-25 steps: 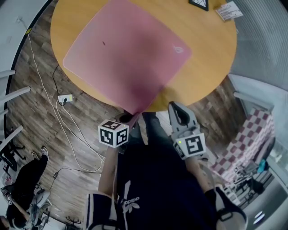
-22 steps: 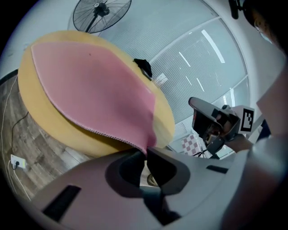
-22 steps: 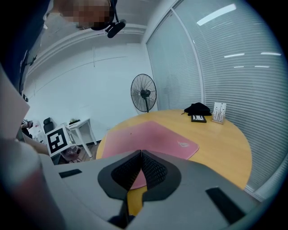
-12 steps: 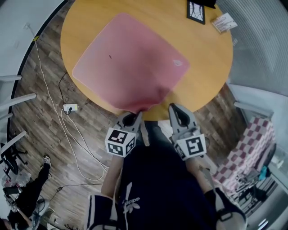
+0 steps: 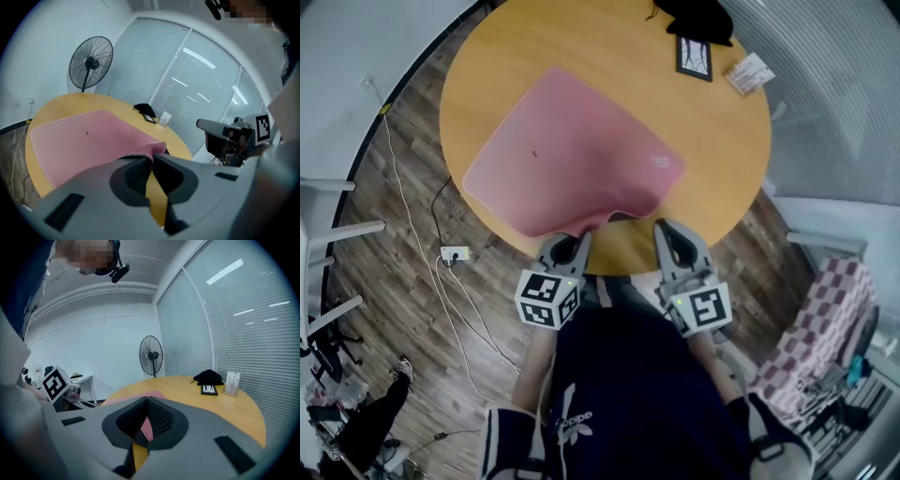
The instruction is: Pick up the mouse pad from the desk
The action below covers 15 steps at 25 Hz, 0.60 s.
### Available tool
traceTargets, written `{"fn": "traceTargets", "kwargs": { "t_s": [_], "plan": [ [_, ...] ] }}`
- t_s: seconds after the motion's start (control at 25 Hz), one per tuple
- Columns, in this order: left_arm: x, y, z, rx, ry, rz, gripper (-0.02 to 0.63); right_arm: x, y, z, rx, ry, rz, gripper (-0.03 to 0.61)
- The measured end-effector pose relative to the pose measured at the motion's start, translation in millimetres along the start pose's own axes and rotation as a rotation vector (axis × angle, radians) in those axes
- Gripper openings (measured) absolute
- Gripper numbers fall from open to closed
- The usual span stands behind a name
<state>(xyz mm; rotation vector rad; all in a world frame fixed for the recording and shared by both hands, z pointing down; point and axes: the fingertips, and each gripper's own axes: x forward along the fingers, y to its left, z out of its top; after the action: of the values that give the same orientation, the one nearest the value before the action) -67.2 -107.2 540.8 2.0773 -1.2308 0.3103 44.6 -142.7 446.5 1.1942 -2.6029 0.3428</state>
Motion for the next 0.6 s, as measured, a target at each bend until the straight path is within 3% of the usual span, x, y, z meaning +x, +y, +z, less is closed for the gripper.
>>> {"fn": "traceTargets", "kwargs": {
  "t_s": [0.6],
  "plan": [
    [6,21,72,0.098,-0.084,0.024,0.018,11,-26,48,-0.036,-0.122,-0.064,0.004]
  ]
}}
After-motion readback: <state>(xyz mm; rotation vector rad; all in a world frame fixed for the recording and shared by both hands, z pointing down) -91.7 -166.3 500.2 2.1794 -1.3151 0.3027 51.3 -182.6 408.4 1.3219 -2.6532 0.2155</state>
